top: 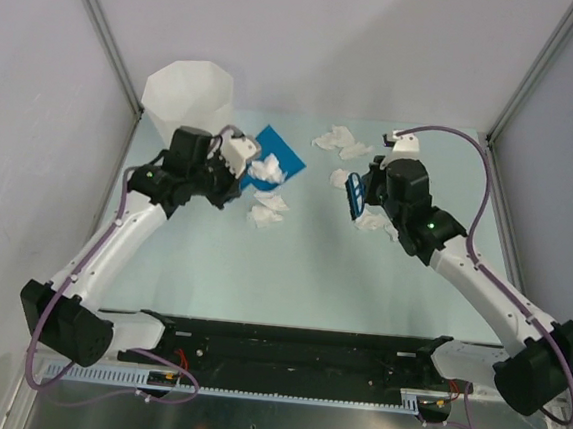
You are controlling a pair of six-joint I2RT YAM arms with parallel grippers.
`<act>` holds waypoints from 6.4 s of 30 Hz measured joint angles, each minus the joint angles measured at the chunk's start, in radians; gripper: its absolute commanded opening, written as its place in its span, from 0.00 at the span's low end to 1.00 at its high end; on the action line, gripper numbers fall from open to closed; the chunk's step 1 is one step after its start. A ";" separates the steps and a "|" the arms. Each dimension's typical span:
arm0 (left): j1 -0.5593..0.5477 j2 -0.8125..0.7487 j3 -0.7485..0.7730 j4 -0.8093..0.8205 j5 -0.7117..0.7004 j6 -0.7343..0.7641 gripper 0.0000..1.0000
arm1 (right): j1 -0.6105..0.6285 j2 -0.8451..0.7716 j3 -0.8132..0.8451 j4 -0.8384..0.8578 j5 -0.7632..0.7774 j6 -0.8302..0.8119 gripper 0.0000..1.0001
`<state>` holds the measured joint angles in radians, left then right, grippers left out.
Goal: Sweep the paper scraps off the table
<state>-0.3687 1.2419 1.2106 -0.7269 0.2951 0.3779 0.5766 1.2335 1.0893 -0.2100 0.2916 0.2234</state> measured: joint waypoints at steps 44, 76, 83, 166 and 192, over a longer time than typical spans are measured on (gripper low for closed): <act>0.117 0.651 1.064 -0.021 -1.170 0.585 0.00 | -0.002 -0.154 -0.176 0.010 -0.095 -0.014 0.00; 0.088 -0.124 -0.058 -0.059 -0.245 0.146 0.00 | 0.025 0.816 0.183 0.559 -0.290 0.502 0.00; 0.038 0.065 -0.101 -0.064 -0.151 0.154 0.00 | -0.048 0.431 -0.108 0.420 -0.299 0.389 0.00; 0.159 0.488 1.074 -0.221 -0.753 0.124 0.00 | -0.043 -0.266 -0.126 -0.183 0.010 0.011 0.00; 0.107 0.546 0.500 0.862 -1.434 1.218 0.00 | -0.020 -0.277 -0.169 -0.135 -0.092 -0.002 0.00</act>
<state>-0.2615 1.7874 1.7107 0.1349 -1.1389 1.5959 0.5568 0.9565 0.9207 -0.3454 0.2001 0.2218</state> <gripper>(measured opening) 0.050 0.088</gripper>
